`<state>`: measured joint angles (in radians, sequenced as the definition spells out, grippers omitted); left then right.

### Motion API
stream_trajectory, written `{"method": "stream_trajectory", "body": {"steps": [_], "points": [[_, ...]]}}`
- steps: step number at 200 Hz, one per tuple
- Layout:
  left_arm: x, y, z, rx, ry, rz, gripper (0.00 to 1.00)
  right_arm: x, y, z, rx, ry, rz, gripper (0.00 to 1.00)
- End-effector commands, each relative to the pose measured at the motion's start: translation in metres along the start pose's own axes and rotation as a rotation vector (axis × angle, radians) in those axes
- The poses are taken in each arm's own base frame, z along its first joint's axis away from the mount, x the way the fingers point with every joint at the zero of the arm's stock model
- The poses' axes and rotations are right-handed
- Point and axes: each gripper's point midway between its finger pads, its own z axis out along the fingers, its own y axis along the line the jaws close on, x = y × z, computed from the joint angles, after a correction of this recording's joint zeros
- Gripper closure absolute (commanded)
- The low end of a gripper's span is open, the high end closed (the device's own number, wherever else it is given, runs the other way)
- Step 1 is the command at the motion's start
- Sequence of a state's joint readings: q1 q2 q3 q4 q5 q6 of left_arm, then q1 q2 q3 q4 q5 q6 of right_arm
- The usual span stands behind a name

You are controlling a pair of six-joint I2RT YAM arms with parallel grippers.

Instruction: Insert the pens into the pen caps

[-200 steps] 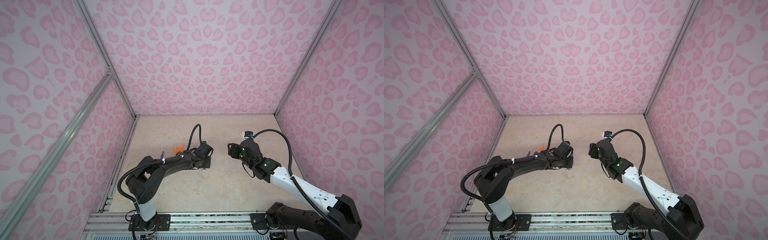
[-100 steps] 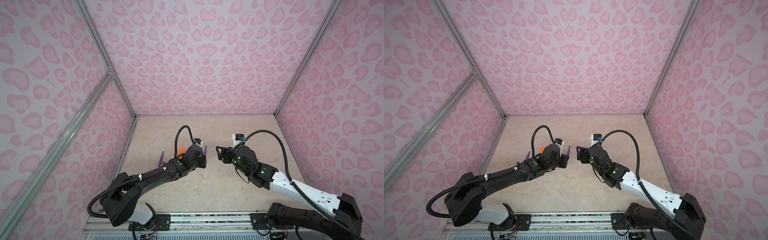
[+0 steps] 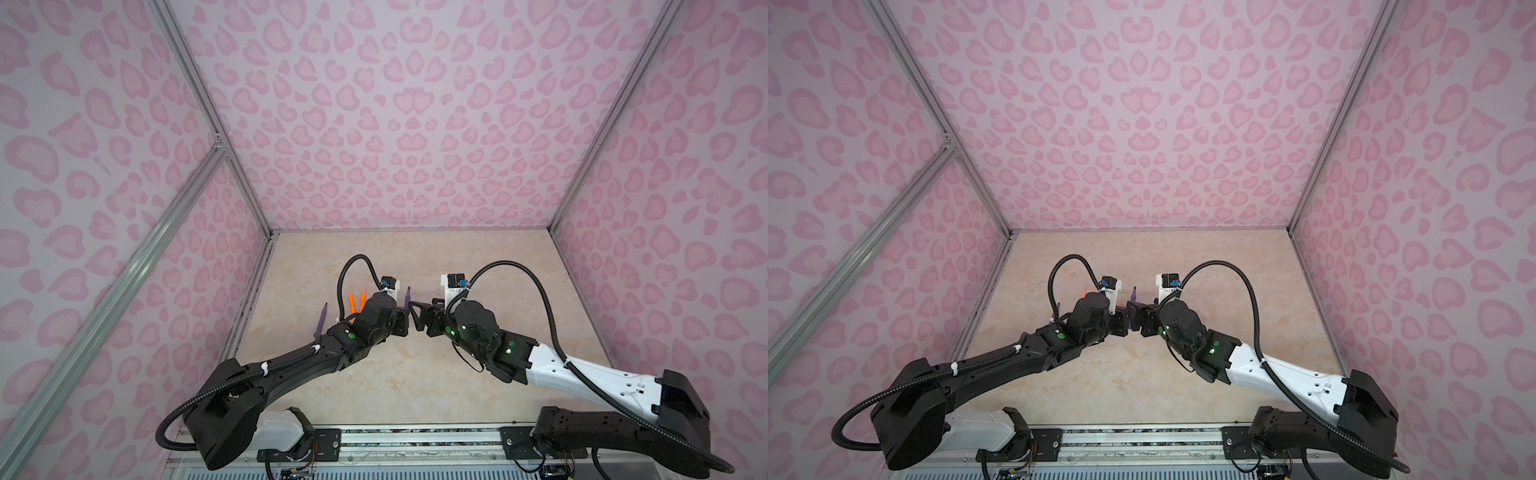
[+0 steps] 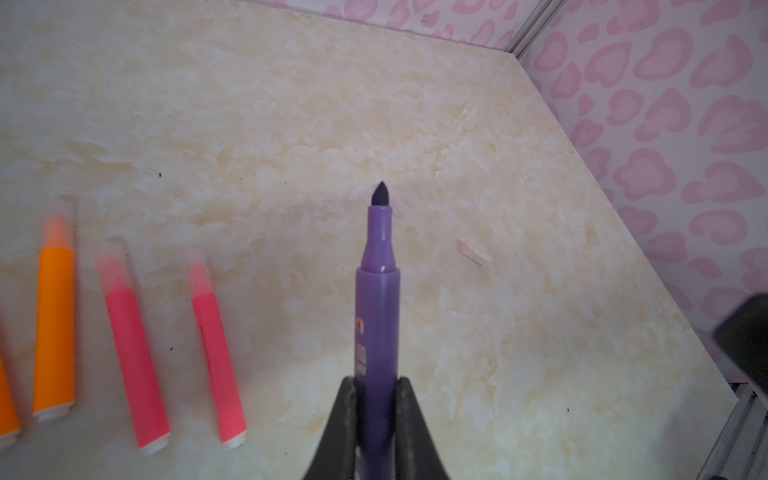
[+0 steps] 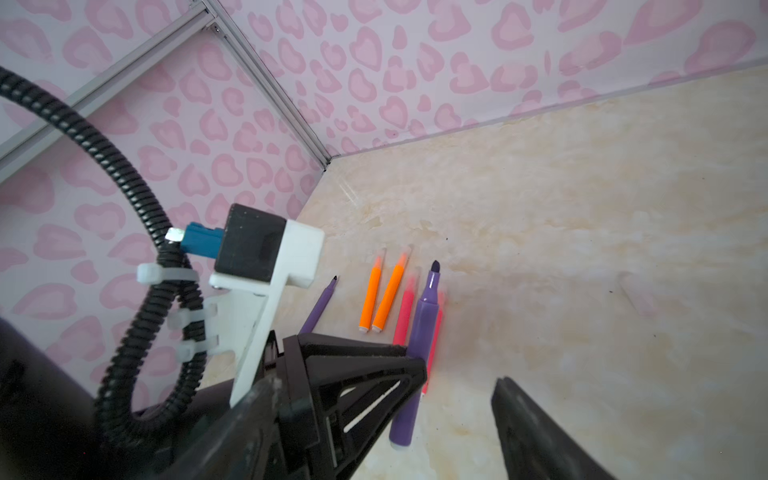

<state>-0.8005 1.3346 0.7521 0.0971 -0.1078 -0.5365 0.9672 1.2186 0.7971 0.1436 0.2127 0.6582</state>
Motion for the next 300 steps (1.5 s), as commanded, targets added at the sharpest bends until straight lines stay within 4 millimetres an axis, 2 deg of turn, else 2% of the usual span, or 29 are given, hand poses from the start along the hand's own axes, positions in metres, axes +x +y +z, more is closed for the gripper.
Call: {"method": "stream_trajectory", "body": {"steps": [1, 47, 72, 101, 151, 177, 198, 224, 239, 259, 264, 276, 300], "points": [[-0.015, -0.014, -0.008, 0.076, -0.068, 0.014, 0.97, -0.008, 0.000, 0.008, 0.015, -0.057, 0.009, 0.21], [-0.021, -0.033, -0.023, 0.198, -0.130, 0.039, 0.97, -0.018, -0.015, 0.022, 0.048, -0.078, 0.075, 0.29], [-0.021, -0.040, -0.028, 0.228, -0.142, 0.055, 0.97, -0.021, -0.010, 0.029, 0.021, -0.067, 0.100, 0.31], [-0.021, -0.042, -0.028, 0.235, -0.143, 0.057, 0.97, -0.013, -0.001, 0.042, -0.002, -0.014, 0.104, 0.33], [-0.021, -0.044, -0.031, 0.243, -0.151, 0.062, 0.97, -0.008, -0.004, 0.051, 0.013, -0.011, 0.123, 0.44], [-0.022, -0.045, -0.031, 0.248, -0.150, 0.062, 0.97, -0.008, -0.005, 0.052, 0.019, -0.012, 0.127, 0.58], [-0.021, -0.045, -0.030, 0.248, -0.146, 0.063, 0.97, -0.008, -0.007, 0.053, 0.027, -0.013, 0.126, 0.76], [-0.021, -0.046, -0.031, 0.252, -0.149, 0.063, 0.97, -0.006, -0.010, 0.054, 0.034, -0.005, 0.125, 0.94], [-0.021, -0.044, -0.031, 0.246, -0.155, 0.060, 0.97, -0.004, -0.008, 0.054, 0.033, 0.011, 0.125, 1.00], [-0.021, -0.043, -0.031, 0.242, -0.153, 0.060, 0.97, -0.003, -0.005, 0.053, 0.017, 0.024, 0.133, 1.00], [-0.021, -0.043, -0.031, 0.240, -0.154, 0.059, 0.93, -0.002, -0.005, 0.053, 0.016, 0.027, 0.137, 1.00], [-0.022, -0.040, -0.032, 0.227, -0.162, 0.052, 0.77, 0.000, -0.003, 0.051, 0.008, 0.025, 0.145, 1.00], [-0.023, -0.038, -0.032, 0.215, -0.169, 0.050, 0.71, 0.004, 0.003, 0.047, -0.011, 0.025, 0.147, 1.00]]}}
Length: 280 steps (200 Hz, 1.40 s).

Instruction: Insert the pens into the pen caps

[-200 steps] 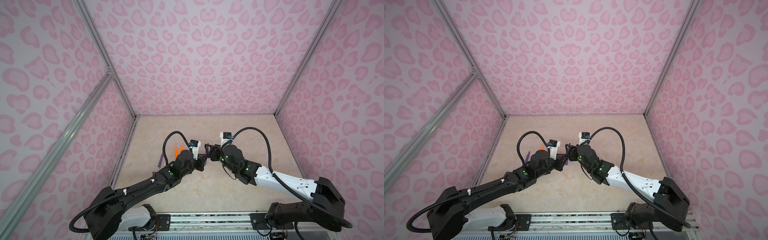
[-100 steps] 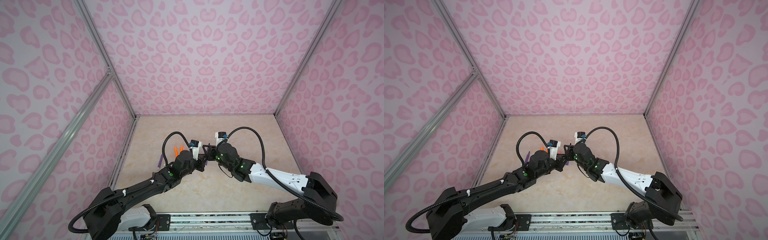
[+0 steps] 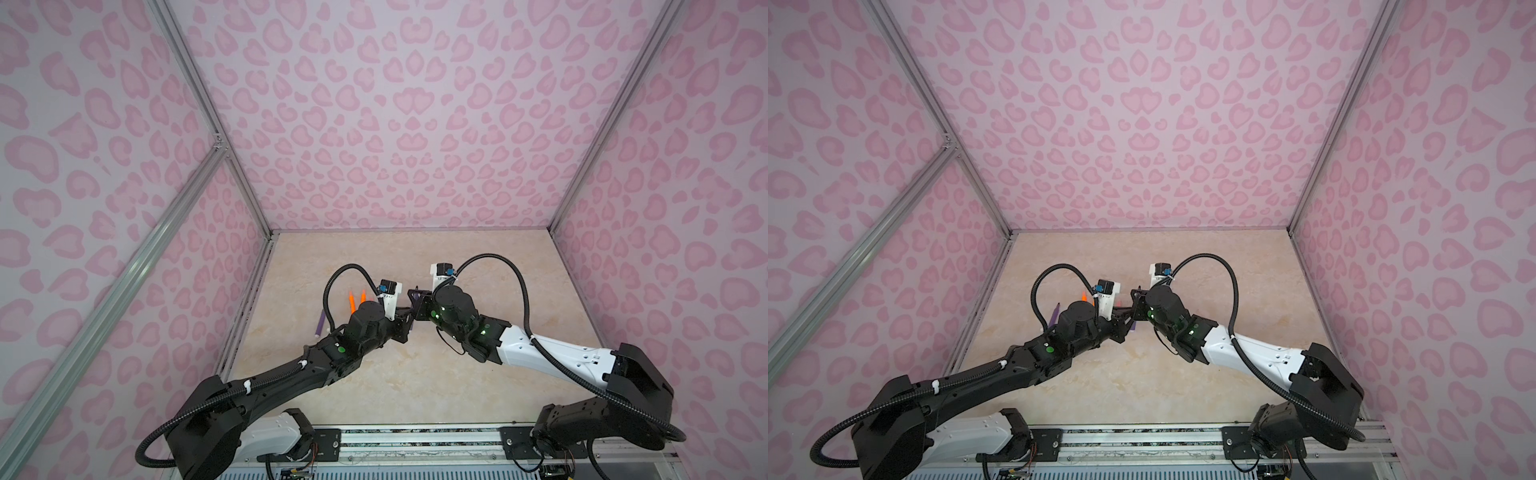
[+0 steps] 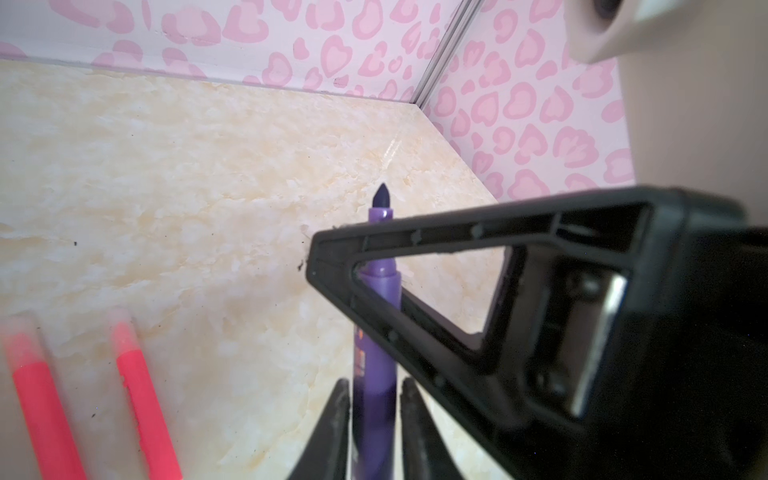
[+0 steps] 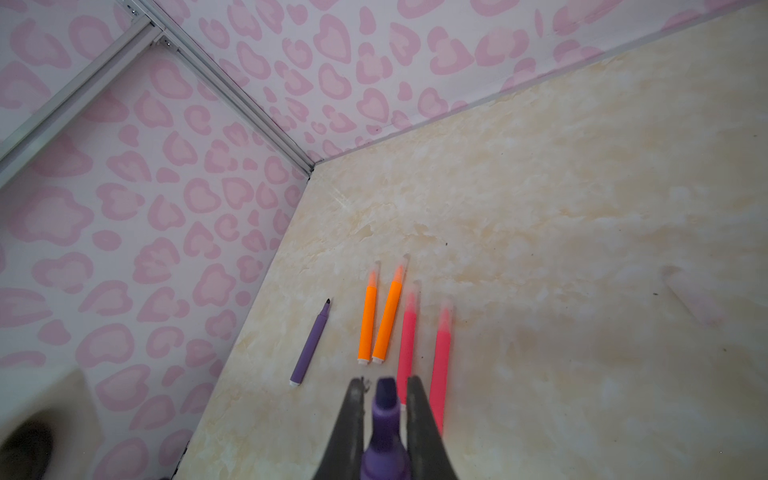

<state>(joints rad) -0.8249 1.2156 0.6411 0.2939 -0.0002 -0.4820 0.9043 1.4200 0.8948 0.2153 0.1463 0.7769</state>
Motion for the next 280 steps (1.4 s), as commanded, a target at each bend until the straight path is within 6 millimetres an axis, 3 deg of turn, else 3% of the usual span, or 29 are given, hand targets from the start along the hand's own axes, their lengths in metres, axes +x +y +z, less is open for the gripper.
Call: {"method": "stream_trajectory", "body": {"steps": [1, 52, 90, 101, 120, 145, 155, 184, 209, 246, 280], "points": [[-0.012, -0.002, -0.002, 0.000, -0.052, 0.001, 0.71, 0.002, 0.007, -0.003, -0.029, -0.006, 0.014, 1.00], [-0.014, 0.000, -0.004, -0.005, -0.060, 0.000, 0.75, 0.012, 0.013, -0.004, -0.032, 0.002, 0.002, 1.00], [-0.015, 0.000, -0.007, -0.005, -0.069, 0.001, 0.97, 0.016, 0.017, 0.000, -0.043, 0.018, -0.003, 1.00], [-0.016, 0.000, -0.008, -0.010, -0.071, -0.005, 0.97, 0.015, 0.016, -0.001, -0.041, 0.013, -0.007, 0.85], [-0.015, 0.006, -0.007, -0.024, -0.071, -0.027, 0.97, 0.009, 0.013, -0.007, -0.021, -0.008, -0.022, 0.44], [-0.014, 0.025, -0.007, -0.066, -0.072, -0.091, 0.97, -0.005, 0.002, -0.018, 0.022, -0.056, -0.032, 0.18], [-0.014, 0.037, -0.008, -0.091, -0.073, -0.125, 0.97, -0.012, -0.003, -0.025, 0.041, -0.079, -0.036, 0.14], [-0.012, 0.068, -0.013, -0.217, -0.081, -0.177, 0.97, -0.031, -0.029, -0.049, 0.123, -0.154, -0.044, 0.13], [-0.009, 0.080, -0.017, -0.270, -0.090, -0.203, 0.97, -0.049, -0.060, -0.067, 0.196, -0.184, -0.038, 0.15], [-0.012, 0.089, -0.019, -0.330, -0.092, -0.199, 0.97, -0.073, -0.132, -0.077, 0.407, -0.177, -0.057, 0.19], [-0.011, 0.085, -0.018, -0.312, -0.082, -0.197, 0.97, -0.064, -0.198, -0.069, 0.590, -0.046, -0.053, 0.22]]}}
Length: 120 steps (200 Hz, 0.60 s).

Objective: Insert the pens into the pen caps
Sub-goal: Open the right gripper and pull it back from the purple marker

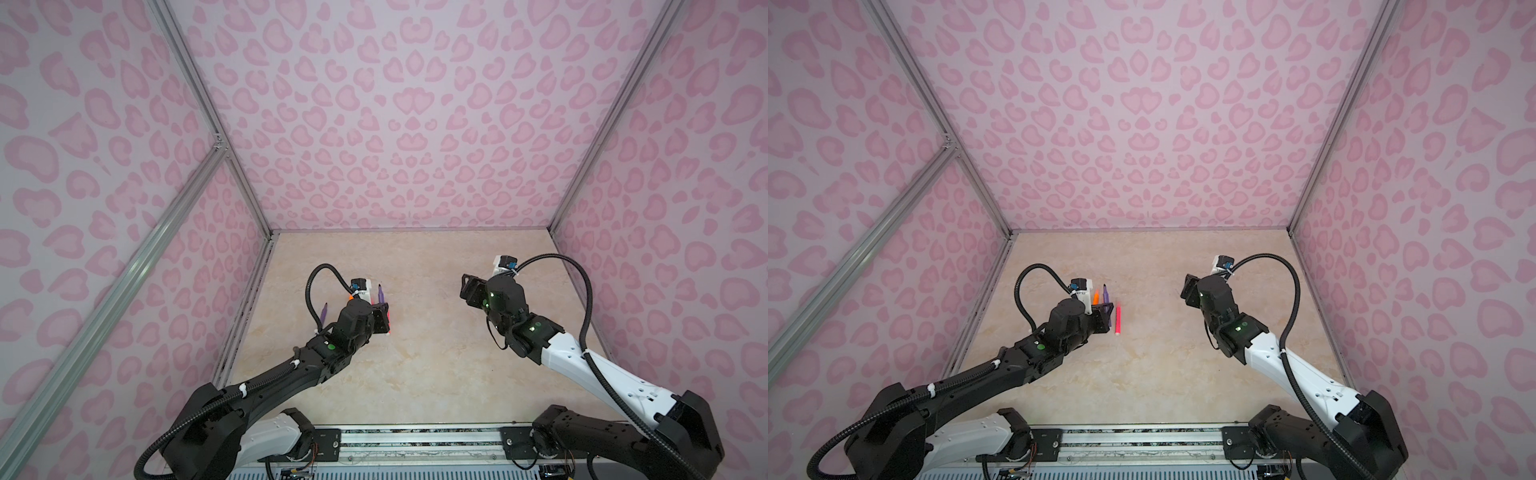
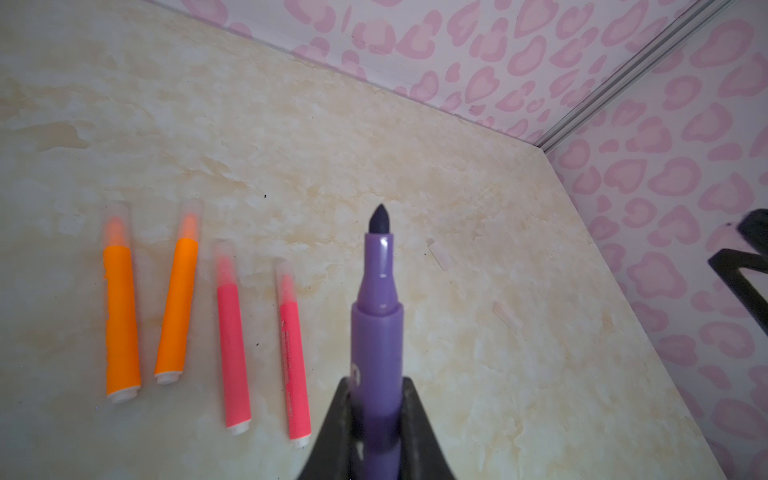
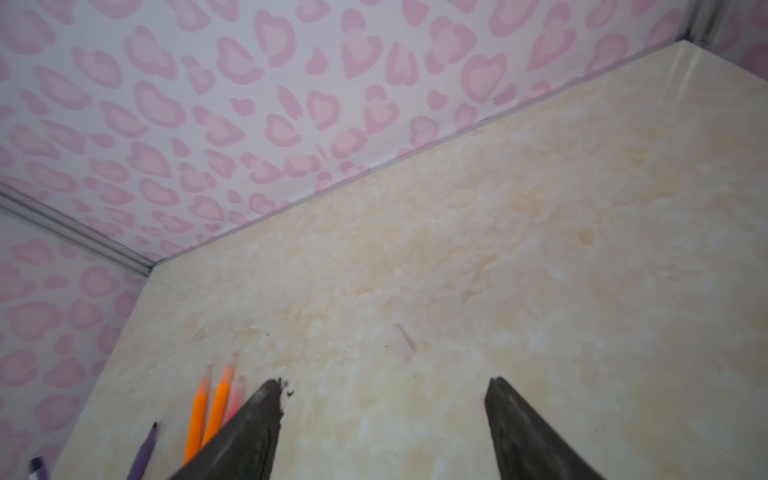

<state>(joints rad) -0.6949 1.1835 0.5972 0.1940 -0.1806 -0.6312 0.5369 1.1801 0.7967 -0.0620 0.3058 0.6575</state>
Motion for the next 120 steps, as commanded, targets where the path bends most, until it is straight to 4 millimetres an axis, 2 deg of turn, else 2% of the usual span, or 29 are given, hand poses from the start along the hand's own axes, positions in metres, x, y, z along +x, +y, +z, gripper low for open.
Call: {"method": "stream_trajectory", "body": {"steps": [1, 20, 52, 80, 109, 120], "points": [[-0.008, -0.004, -0.001, 0.006, -0.022, -0.009, 0.97, 0.026, -0.031, 0.015, 0.101, 0.128, -0.090, 0.22], [-0.007, -0.005, -0.001, 0.015, -0.015, -0.008, 0.97, 0.040, -0.044, 0.031, 0.152, 0.204, -0.119, 0.24], [-0.008, -0.008, -0.001, 0.026, -0.011, 0.000, 0.97, 0.055, -0.044, 0.053, 0.174, 0.326, -0.177, 0.27], [-0.005, -0.010, 0.000, 0.033, -0.003, 0.001, 0.97, 0.068, -0.052, 0.064, 0.213, 0.363, -0.178, 0.29], [-0.002, -0.011, 0.004, 0.038, 0.013, 0.001, 0.97, 0.079, -0.060, 0.070, 0.250, 0.377, -0.166, 0.27], [-0.001, -0.013, 0.005, 0.043, 0.018, 0.000, 0.97, 0.083, -0.064, 0.073, 0.274, 0.386, -0.164, 0.23]]}}
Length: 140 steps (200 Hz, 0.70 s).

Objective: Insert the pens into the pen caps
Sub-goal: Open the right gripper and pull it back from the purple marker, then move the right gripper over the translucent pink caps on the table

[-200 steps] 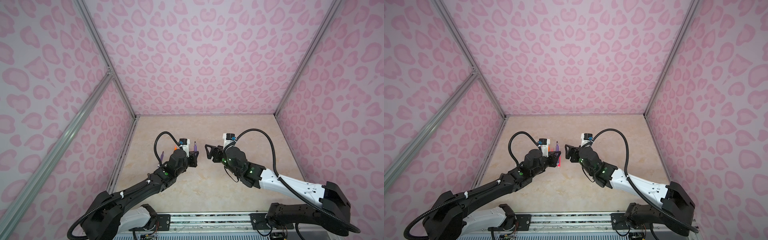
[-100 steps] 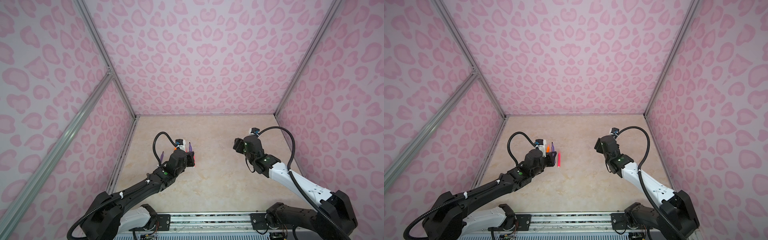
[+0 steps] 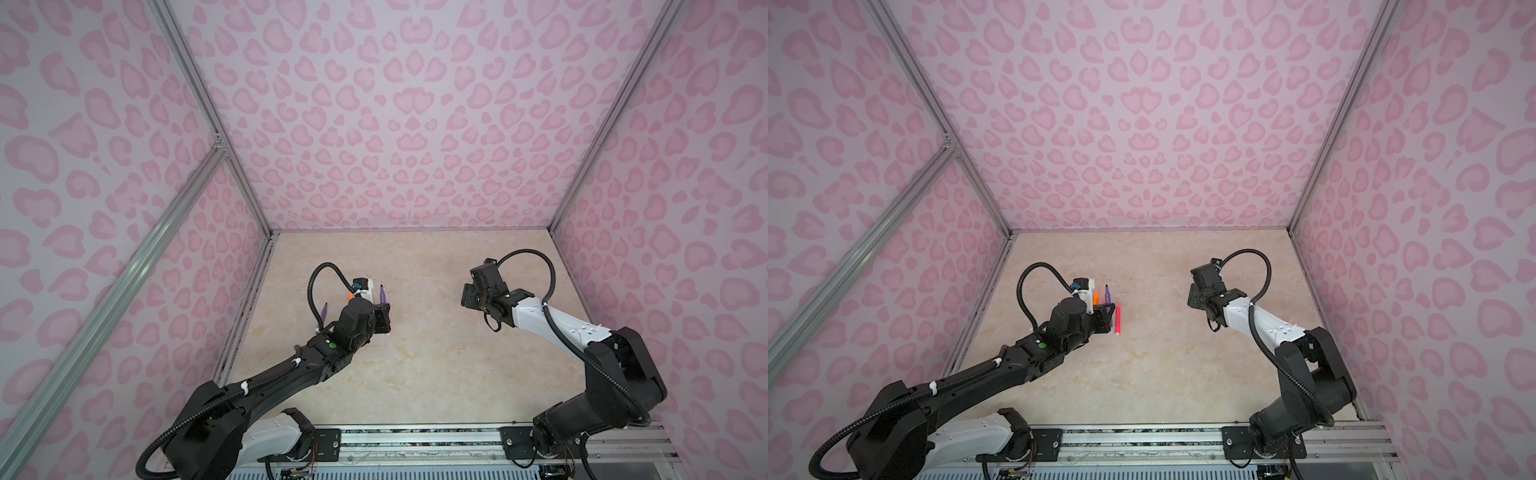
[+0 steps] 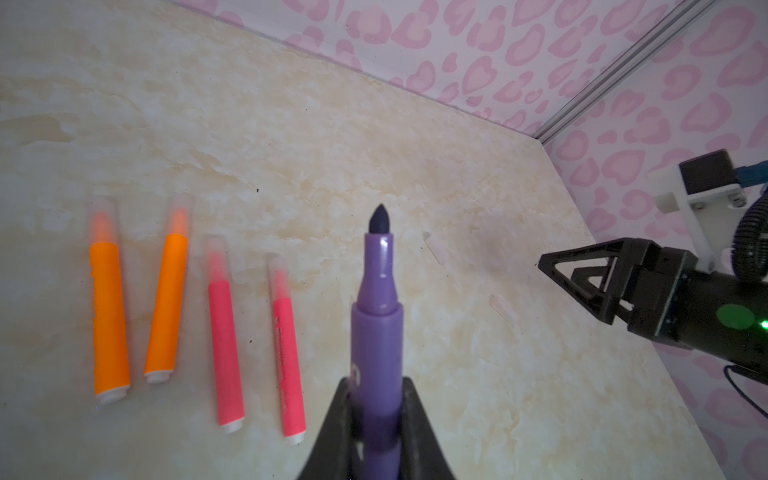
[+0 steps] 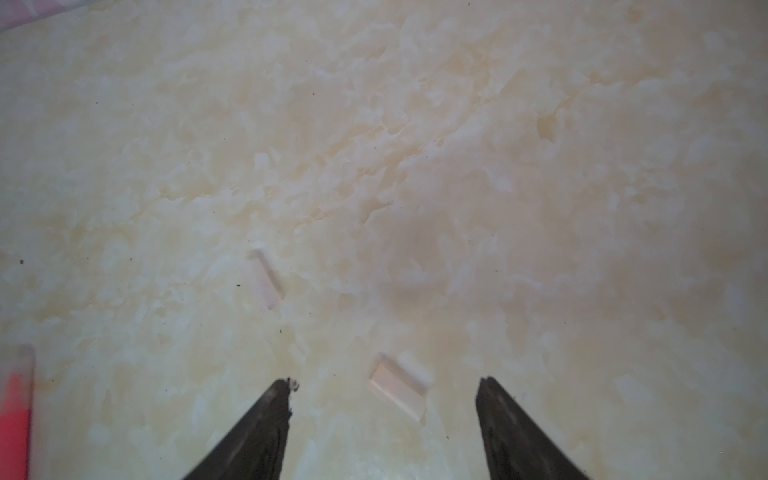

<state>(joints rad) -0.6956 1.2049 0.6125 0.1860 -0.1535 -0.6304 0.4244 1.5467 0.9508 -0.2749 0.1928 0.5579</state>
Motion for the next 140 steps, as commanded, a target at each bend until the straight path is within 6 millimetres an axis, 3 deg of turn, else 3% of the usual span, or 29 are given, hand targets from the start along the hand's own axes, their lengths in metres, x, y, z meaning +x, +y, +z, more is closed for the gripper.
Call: {"method": "stream_trajectory", "body": {"steps": [1, 26, 69, 99, 140], "points": [[-0.005, -0.009, 0.001, 0.029, -0.010, -0.003, 0.97, 0.010, -0.008, 0.010, 0.050, 0.028, 0.015, 0.22], [-0.005, -0.010, 0.001, 0.038, -0.007, -0.003, 0.97, 0.020, -0.008, 0.021, 0.055, 0.049, 0.040, 0.20], [-0.005, -0.011, -0.001, 0.044, -0.007, -0.004, 0.97, 0.027, -0.011, 0.011, 0.069, -0.010, 0.098, 0.36], [-0.006, -0.012, -0.002, 0.049, -0.008, -0.007, 0.97, 0.044, -0.017, 0.004, 0.071, -0.026, 0.123, 0.44], [-0.005, -0.013, -0.002, 0.051, -0.006, -0.006, 0.97, 0.069, -0.029, 0.009, 0.092, 0.018, 0.134, 0.54]]}}
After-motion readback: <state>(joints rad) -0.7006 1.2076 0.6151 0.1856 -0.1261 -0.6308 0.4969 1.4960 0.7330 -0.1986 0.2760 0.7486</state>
